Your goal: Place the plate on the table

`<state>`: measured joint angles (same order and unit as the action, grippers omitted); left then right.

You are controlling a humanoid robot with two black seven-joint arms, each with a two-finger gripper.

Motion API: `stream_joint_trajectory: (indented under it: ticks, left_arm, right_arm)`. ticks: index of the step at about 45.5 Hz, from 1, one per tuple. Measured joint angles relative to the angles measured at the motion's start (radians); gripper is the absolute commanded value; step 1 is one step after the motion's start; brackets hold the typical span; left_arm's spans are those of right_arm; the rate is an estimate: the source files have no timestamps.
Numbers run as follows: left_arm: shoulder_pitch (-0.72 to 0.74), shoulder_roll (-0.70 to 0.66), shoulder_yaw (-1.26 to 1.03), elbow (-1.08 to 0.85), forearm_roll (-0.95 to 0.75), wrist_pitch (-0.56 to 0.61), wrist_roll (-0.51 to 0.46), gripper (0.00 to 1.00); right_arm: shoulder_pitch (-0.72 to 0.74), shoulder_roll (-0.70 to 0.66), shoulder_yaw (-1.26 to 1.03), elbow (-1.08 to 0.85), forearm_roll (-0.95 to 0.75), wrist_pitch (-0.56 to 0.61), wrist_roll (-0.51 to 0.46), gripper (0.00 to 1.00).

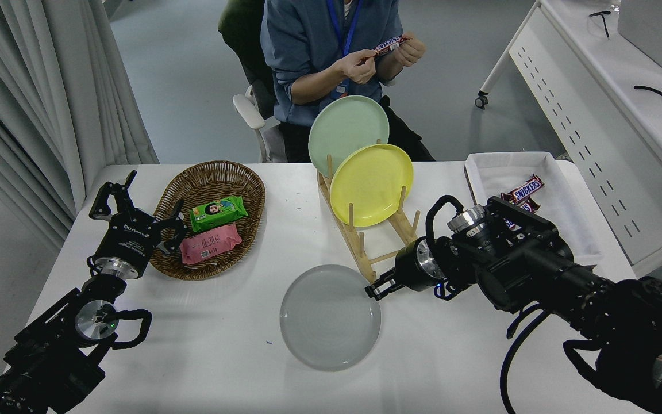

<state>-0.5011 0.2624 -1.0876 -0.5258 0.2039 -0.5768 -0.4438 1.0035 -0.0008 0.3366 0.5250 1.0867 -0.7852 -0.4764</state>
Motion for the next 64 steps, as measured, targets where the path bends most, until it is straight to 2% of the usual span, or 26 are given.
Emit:
stream_joint_trajectory:
  ticks: [22,64]
  left_arm:
    - [0.0,0.0,0.0,0.0,0.0,-0.001,0.0,1.0]
    - [0.001,0.0,0.0,0.0,0.0,0.0,-0.001,1.0]
  right_arm:
    - [-0.03,0.001,0.002,0.024,0.07,0.0,-0.001,0.0]
    - [-0.045,0.001,-0.068,0.031,0.072,0.0,-0.006,0.0]
